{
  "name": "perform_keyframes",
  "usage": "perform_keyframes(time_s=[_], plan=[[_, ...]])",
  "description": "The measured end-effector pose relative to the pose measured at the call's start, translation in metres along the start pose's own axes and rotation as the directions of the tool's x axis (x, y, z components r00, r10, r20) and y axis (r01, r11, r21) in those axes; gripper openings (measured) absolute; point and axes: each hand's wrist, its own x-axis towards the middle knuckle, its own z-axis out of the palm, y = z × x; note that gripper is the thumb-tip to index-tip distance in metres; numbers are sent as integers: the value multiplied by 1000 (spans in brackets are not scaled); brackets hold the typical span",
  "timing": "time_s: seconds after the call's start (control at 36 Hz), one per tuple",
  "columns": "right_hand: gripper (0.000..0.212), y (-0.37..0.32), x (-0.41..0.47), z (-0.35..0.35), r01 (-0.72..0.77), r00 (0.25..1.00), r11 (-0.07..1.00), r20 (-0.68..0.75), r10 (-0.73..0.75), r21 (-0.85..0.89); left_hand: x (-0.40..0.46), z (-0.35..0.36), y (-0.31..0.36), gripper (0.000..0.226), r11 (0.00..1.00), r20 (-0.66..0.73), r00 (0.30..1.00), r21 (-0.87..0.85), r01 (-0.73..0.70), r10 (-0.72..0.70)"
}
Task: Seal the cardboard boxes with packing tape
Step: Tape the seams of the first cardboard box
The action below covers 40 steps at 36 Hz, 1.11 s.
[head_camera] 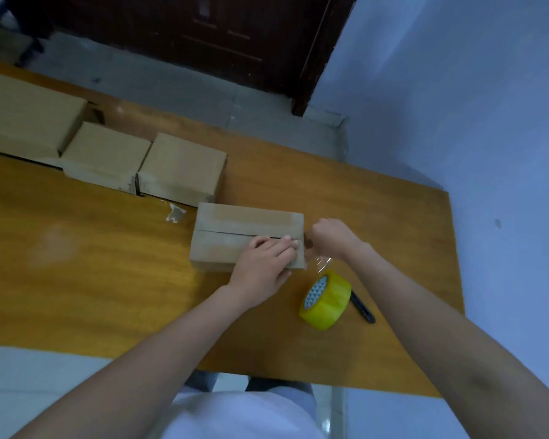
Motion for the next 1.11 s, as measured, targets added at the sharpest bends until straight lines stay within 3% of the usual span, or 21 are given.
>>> perform_keyframes(time_s=[0.14, 0.19, 0.25, 0.28, 0.33, 0.39, 0.44, 0.5, 0.56, 0.61, 0.67, 0.72, 0.81, 0.97, 1.11], plan=[[37, 0, -5, 9, -111, 992, 967, -29, 121, 229, 1, -10, 0, 39, 997, 105, 994, -67, 33, -26], [28, 0, -10, 17, -158, 985, 891, 0, 175, 426, 2, -21, -2, 42, 960, 169, 981, -248, 131, -91], [16, 3, -18, 26, -201, 977, 813, 47, 210, 547, 2, -35, -6, 40, 848, 202, 966, -472, 242, -163], [12, 5, -22, 28, -220, 971, 794, 46, 236, 567, 1, -44, -8, 35, 797, 166, 964, -543, 267, -210], [8, 12, -31, 26, -259, 944, 749, -5, 329, 610, -2, -60, -16, 22, 803, -34, 941, -531, 269, -338], [15, 15, -37, 16, -244, 899, 680, -102, 426, 692, -3, -74, -25, 13, 825, -233, 847, -452, 340, -477], [26, 10, -37, 0, -143, 863, 579, -185, 469, 803, -6, -88, -35, 13, 786, -265, 761, -396, 474, -592], [36, 0, -28, -15, -33, 867, 486, -216, 449, 874, -11, -93, -50, 24, 704, -134, 702, -303, 643, -699], [44, -12, -17, -23, -11, 916, 437, -166, 365, 900, -17, -95, -60, 38, 605, 79, 617, -137, 784, -783], [49, -22, -10, -22, -65, 964, 485, -71, 257, 872, -23, -95, -61, 51, 553, 275, 541, -39, 832, -795], [51, -27, -9, -16, -114, 977, 550, -7, 213, 827, -28, -92, -57, 52, 505, 380, 503, -102, 857, -777], [50, -27, -15, -12, -138, 970, 572, -8, 244, 809, -30, -89, -52, 44, 483, 382, 522, -202, 852, -763], [43, -21, -31, -5, -196, 957, 632, 5, 290, 750, -26, -87, -47, 33, 535, 305, 598, -269, 801, -741], [44, -35, -64, 8, -284, 950, 700, 93, 299, 656, 10, -76, -34, 42, 654, 136, 713, -311, 690, -688], [41, -75, -66, 17, -256, 957, 693, 77, 279, 674, 43, -62, -29, 55, 749, 203, 807, -301, 590, -554]])
